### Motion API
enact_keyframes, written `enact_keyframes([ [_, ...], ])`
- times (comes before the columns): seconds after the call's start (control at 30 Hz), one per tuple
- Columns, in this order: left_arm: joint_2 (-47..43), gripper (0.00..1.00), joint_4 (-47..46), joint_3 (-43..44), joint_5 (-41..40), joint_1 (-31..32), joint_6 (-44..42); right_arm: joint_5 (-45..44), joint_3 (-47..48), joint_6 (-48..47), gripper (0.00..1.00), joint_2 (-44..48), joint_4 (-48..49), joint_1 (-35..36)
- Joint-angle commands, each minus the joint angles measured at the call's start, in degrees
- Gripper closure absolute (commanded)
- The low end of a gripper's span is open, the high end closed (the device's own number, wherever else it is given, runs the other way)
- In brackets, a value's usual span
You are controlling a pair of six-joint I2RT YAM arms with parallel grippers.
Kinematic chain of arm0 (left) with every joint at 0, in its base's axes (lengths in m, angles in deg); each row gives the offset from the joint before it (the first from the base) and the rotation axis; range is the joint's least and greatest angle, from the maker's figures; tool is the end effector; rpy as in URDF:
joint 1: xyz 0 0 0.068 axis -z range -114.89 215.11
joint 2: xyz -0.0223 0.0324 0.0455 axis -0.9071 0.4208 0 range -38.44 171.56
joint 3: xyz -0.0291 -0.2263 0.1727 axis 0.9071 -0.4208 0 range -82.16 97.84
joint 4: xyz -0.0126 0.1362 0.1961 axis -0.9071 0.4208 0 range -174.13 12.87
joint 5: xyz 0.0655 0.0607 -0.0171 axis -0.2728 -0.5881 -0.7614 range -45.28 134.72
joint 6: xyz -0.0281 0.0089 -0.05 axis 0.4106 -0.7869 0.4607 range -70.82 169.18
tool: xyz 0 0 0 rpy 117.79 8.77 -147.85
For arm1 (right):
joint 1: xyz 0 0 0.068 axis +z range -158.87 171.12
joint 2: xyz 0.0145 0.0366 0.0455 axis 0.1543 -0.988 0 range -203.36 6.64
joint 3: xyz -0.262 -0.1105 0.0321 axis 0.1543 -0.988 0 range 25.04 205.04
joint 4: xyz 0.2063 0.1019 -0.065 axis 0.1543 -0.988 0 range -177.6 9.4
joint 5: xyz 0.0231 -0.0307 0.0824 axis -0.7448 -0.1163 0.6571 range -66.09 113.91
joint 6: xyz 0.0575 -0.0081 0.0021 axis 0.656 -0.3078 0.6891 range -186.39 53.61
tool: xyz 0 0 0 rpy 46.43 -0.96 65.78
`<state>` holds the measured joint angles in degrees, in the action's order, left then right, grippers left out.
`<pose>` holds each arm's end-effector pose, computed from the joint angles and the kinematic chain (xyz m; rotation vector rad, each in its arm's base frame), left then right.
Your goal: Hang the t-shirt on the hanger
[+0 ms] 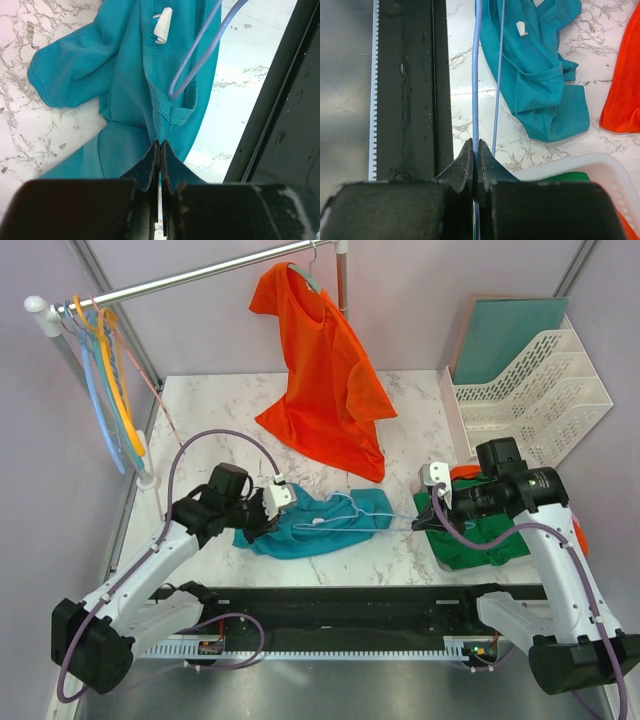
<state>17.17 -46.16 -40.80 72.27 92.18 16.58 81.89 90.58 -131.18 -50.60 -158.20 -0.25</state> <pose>0.1337 -0.0901 0.2589 1.3741 1.9896 -0.5504 0.1070 0.0521 0.3485 -1.5037 1.6417 0.8923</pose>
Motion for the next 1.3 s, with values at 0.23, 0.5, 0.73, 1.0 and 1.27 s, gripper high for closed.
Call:
enact_keyframes([
  [0.23, -0.3, 0.98, 1.7, 4.0, 3.0, -0.2, -0.5, 3.4, -1.8, -5.2, 1.00, -3.7, -5.9, 0.1],
  [0.5, -0.2, 0.98, 4.0, 6.0, 4.7, -0.1, -1.6, 6.2, -2.3, -10.0, 1.00, -7.5, -5.5, 0.4],
  [0.73, 0.2, 0.98, 4.2, 6.5, 0.8, -0.1, -2.6, 6.2, 0.2, -10.4, 1.00, -9.1, -6.0, 0.7],
  [1.0, -0.3, 0.97, 0.9, 5.9, -6.2, -0.1, -2.9, 3.9, -2.3, -8.9, 1.00, -4.8, -6.0, 2.1],
  [1.27, -0.7, 0.96, 3.1, 7.6, 1.0, -0.1, -3.8, 6.4, -2.4, -9.8, 1.00, -7.7, -4.8, 2.5],
])
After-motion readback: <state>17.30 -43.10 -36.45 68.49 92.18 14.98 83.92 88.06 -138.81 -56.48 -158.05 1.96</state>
